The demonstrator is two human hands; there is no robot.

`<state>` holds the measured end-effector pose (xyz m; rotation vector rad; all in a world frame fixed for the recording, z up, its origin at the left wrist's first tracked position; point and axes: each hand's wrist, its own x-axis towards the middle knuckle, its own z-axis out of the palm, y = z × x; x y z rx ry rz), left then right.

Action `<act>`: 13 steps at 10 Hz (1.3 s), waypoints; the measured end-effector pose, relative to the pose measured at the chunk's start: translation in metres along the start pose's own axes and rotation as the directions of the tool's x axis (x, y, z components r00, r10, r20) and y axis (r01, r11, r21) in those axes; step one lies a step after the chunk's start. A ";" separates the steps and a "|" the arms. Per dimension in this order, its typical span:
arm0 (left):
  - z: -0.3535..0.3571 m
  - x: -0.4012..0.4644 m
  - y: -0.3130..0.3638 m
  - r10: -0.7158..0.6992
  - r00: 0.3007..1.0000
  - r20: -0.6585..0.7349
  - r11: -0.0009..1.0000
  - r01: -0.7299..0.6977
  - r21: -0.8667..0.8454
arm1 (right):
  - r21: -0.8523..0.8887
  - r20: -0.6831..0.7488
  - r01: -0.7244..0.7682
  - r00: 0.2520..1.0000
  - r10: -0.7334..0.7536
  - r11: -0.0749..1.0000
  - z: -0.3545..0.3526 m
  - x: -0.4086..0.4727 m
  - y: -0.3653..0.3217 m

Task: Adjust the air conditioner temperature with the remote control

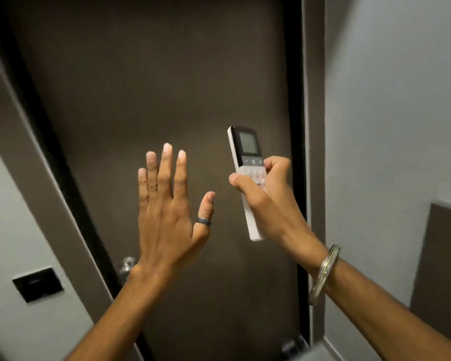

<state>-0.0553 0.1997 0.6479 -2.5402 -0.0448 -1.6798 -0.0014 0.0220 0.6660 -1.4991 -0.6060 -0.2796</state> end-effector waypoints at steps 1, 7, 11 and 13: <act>0.058 -0.110 0.030 0.012 0.951 0.310 0.995 0.018 -0.093 | -0.053 -0.129 -0.265 0.958 0.257 0.963 -0.023 -0.073 0.115; 0.270 -0.519 0.204 0.378 0.073 0.923 0.917 0.109 -0.384 | 0.445 -0.662 -0.896 -0.316 0.680 0.016 -0.219 -0.405 0.563; 0.338 -0.650 0.260 0.452 -0.059 0.890 0.892 0.031 -0.451 | 0.433 -0.659 -0.883 -0.448 0.604 -0.182 -0.207 -0.479 0.735; 0.314 -0.622 0.234 0.400 -0.019 0.916 0.914 0.087 -0.397 | 0.245 -0.749 -0.942 -0.333 0.573 -0.228 -0.190 -0.453 0.710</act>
